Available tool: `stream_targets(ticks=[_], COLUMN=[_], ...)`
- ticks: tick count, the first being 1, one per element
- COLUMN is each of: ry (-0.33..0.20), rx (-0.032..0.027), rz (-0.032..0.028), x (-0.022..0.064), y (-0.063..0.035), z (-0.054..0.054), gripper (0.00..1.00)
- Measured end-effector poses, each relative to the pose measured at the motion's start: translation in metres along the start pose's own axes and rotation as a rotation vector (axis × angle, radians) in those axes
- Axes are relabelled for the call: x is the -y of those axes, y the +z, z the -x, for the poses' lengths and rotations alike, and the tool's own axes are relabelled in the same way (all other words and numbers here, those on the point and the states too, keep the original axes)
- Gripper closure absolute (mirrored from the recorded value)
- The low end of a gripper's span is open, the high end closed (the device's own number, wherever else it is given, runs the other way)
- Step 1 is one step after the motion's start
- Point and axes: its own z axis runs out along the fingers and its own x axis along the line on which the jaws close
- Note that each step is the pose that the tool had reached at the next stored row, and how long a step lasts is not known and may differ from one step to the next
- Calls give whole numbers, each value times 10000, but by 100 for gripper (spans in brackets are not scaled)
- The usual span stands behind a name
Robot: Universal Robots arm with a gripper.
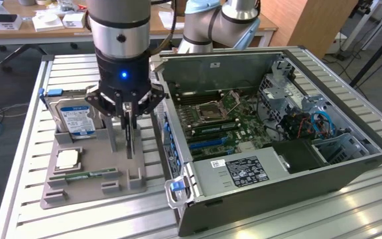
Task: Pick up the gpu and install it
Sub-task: 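Pick up the gpu and move the gpu toward the slot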
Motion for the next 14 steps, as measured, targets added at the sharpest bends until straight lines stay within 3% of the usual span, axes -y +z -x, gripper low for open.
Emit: stream_targets(ticks=[14], ry=[0], rx=[1], rz=[0], x=[-26], y=[-635], z=[-22], gripper=[74])
